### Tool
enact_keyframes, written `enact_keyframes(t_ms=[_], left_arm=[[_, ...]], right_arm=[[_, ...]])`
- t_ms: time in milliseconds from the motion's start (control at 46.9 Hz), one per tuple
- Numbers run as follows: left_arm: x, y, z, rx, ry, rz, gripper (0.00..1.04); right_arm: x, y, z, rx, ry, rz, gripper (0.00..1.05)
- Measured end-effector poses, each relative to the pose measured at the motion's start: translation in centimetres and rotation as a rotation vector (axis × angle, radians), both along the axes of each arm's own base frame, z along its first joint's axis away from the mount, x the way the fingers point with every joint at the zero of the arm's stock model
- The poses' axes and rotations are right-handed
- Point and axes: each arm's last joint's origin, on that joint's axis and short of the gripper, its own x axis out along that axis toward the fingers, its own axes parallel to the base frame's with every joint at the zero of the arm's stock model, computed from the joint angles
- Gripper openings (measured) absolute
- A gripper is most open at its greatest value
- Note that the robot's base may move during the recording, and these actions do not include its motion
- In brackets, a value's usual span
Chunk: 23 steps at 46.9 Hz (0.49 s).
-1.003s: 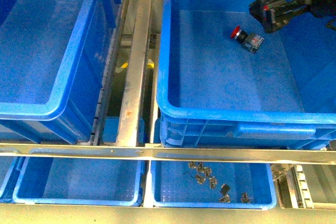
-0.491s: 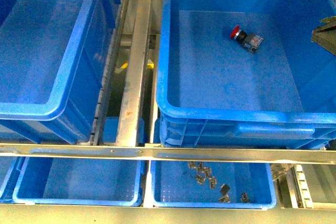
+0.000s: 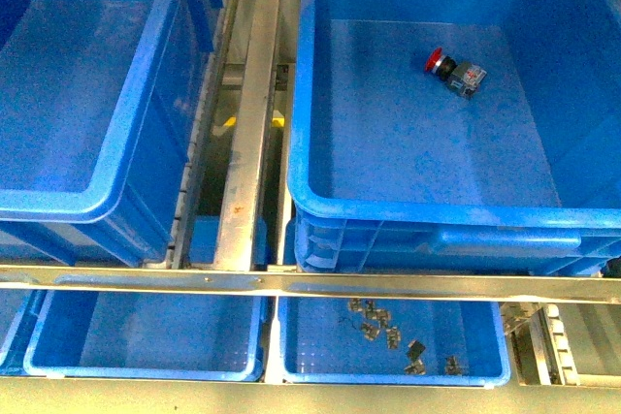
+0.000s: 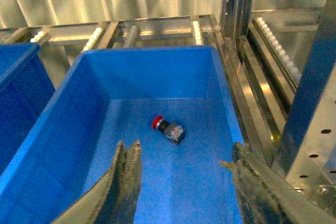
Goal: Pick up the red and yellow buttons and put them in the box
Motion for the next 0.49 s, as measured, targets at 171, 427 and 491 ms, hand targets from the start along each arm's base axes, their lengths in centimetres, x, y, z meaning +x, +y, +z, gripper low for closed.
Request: enact_keyframes(t_ms=[171, 427, 491], left_arm=[[0.0, 0.0, 0.0, 0.000, 0.000, 0.000, 0.03], [0.0, 0.0, 0.0, 0.000, 0.000, 0.000, 0.03], [0.0, 0.0, 0.0, 0.000, 0.000, 0.000, 0.03]], right_arm=[[-1.2, -1.3, -1.5, -0.035, 0.020, -0.005, 0.17], [-2.3, -2.4, -0.7, -0.043, -0.009, -0.007, 0.04], [-2.6, -2.6, -0.6, -0.044, -0.012, -0.002, 0.04]])
